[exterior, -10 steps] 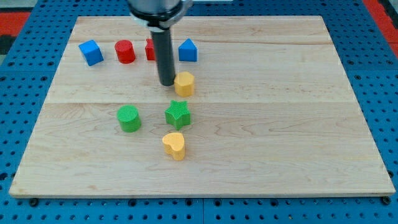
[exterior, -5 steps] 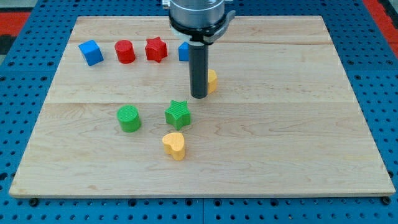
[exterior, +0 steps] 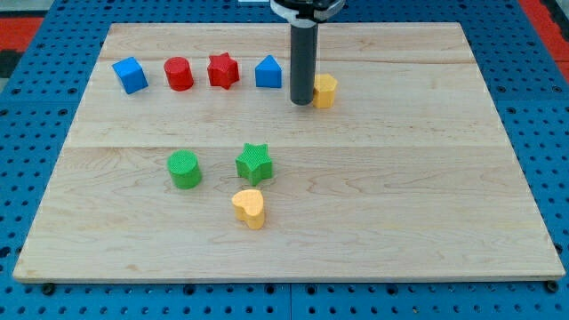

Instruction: Move the yellow hexagon to the right of blue triangle

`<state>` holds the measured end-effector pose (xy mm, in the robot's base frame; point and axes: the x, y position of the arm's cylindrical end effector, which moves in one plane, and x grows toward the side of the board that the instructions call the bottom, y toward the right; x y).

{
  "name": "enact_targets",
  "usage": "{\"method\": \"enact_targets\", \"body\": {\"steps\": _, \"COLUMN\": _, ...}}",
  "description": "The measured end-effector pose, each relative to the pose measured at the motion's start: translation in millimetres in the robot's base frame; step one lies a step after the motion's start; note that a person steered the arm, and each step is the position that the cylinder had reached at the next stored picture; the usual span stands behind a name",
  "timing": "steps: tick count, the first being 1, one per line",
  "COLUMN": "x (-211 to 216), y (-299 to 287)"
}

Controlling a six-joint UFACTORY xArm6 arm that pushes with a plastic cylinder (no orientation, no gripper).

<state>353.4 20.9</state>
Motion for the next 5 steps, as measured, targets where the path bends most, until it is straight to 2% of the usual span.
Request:
{"method": "enact_targets", "body": {"steps": 1, "x": -10.3, "y": 11.2}}
{"method": "enact_targets", "body": {"steps": 3, "x": 25.3, "y": 20.1}}
{"method": "enact_targets", "body": {"steps": 5, "x": 10.7, "y": 46.2}}
